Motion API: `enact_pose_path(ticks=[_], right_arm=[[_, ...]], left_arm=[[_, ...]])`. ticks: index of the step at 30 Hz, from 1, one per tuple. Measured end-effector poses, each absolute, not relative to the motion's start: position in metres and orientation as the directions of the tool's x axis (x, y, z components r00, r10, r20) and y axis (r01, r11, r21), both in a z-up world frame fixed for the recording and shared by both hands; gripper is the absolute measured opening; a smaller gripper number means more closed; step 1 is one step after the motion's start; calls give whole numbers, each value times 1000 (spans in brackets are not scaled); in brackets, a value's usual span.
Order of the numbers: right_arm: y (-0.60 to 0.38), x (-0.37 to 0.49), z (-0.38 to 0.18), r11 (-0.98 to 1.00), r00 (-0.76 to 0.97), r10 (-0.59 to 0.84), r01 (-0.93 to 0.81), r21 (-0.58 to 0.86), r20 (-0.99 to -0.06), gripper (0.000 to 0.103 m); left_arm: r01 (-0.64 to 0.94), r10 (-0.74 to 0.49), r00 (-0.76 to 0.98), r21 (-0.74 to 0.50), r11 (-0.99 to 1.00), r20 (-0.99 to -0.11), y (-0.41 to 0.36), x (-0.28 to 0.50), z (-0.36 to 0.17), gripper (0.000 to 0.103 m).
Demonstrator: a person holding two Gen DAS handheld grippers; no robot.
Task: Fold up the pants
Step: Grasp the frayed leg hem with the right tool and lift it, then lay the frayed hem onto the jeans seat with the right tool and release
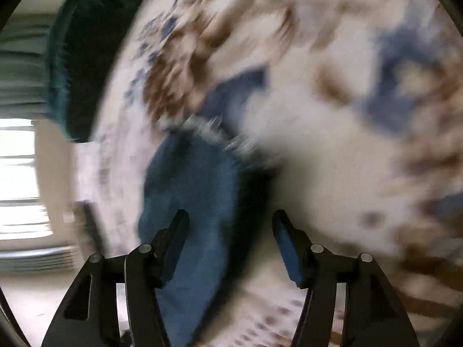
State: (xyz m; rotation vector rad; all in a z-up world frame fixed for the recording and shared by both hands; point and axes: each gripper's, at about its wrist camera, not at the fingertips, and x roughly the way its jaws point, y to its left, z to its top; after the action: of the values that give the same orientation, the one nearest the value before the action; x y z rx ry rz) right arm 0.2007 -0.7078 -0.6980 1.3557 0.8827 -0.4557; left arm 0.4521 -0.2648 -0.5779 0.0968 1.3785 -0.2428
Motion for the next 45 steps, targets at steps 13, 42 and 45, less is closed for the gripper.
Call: enact_pose_path(ticks=[13,42,45], right_arm=[[-686,254,-688,314,676,99,675,668,-730,9],[-93,407,-669,1000,341,27,-13,24,-940,15],[-82,411,-675,1000,290,-11,-5,-13,-957,22]], left_arm=[[234,-106,174,-63,970,-979,-251,448,-583,97],[-326,111,246,26,945,-963,179,422,-535,97],[-382,88,221,-3,924,-971,199,418,-547,97]])
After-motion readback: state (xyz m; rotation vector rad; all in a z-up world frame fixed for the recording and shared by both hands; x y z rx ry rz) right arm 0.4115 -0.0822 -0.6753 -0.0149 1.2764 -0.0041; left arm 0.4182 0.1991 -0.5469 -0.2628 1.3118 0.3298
